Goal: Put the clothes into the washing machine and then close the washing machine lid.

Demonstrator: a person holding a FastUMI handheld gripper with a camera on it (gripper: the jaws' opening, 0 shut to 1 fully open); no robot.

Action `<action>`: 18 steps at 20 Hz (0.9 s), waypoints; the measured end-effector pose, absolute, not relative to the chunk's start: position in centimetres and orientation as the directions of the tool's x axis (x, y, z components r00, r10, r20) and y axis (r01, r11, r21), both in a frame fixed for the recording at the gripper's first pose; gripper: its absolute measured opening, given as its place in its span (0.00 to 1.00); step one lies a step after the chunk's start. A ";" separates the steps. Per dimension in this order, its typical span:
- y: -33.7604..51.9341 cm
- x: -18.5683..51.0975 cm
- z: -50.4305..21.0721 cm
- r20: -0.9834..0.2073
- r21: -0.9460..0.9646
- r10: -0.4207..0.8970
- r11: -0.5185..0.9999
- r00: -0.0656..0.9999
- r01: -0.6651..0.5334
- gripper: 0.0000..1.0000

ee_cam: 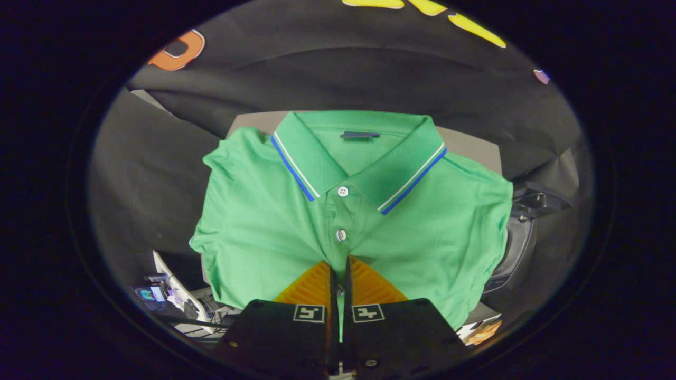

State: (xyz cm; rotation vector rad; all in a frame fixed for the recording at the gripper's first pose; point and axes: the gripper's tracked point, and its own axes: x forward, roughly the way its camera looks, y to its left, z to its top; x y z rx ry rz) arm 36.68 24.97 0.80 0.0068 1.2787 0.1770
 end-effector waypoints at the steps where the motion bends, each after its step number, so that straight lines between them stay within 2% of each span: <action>1: 24.9 36.2 1.6 -0.948 0.121 0.152 0.984 0.279 -0.127 0.06; 8: 23.2 34.7 7.8 -0.913 0.210 0.244 0.968 0.328 -0.136 0.06; 18: 20.8 34.5 18.9 -0.820 0.289 0.313 0.949 0.479 -0.125 0.06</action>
